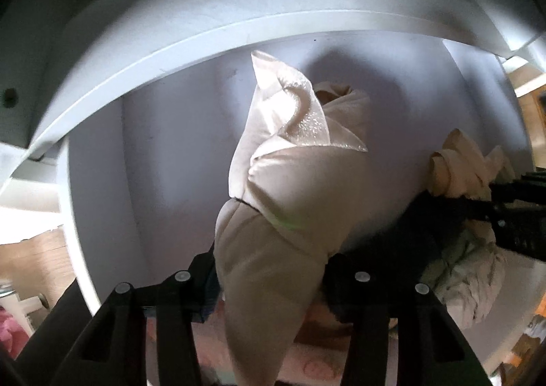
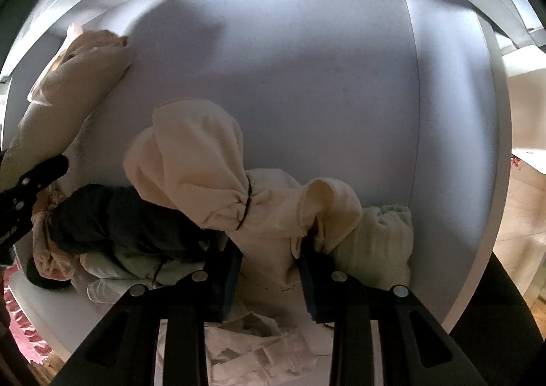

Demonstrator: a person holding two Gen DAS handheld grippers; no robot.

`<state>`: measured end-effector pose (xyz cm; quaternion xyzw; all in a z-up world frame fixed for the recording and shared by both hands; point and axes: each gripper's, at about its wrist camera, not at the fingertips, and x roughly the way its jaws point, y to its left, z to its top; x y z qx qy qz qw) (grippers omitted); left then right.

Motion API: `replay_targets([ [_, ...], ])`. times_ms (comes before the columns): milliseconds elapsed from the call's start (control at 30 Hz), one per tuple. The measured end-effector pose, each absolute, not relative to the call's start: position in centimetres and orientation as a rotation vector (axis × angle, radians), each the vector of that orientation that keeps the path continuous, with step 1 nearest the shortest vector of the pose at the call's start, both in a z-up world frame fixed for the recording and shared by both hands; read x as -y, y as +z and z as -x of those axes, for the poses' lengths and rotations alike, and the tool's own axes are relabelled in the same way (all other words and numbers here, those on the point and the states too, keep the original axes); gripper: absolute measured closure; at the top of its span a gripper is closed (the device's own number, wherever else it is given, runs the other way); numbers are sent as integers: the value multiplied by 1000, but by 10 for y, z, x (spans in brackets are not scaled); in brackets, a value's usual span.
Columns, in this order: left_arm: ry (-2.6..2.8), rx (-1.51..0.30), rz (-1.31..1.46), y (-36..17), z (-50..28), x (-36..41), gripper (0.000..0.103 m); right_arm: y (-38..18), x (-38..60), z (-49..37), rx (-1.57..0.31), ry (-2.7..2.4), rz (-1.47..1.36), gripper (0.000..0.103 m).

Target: Organize soft objects

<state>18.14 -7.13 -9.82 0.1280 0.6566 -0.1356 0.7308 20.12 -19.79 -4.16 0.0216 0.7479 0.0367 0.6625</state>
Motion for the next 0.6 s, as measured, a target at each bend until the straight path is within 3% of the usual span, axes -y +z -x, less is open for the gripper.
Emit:
replay_targets([
  [233,-317,-1422,-328,-63,-154,63,55,-41,203,-202,-1696,72,-87,72],
  [600,-422,-1296,-305,44,-121,52,57,-27,227,-202,-1676,53,-202,74],
])
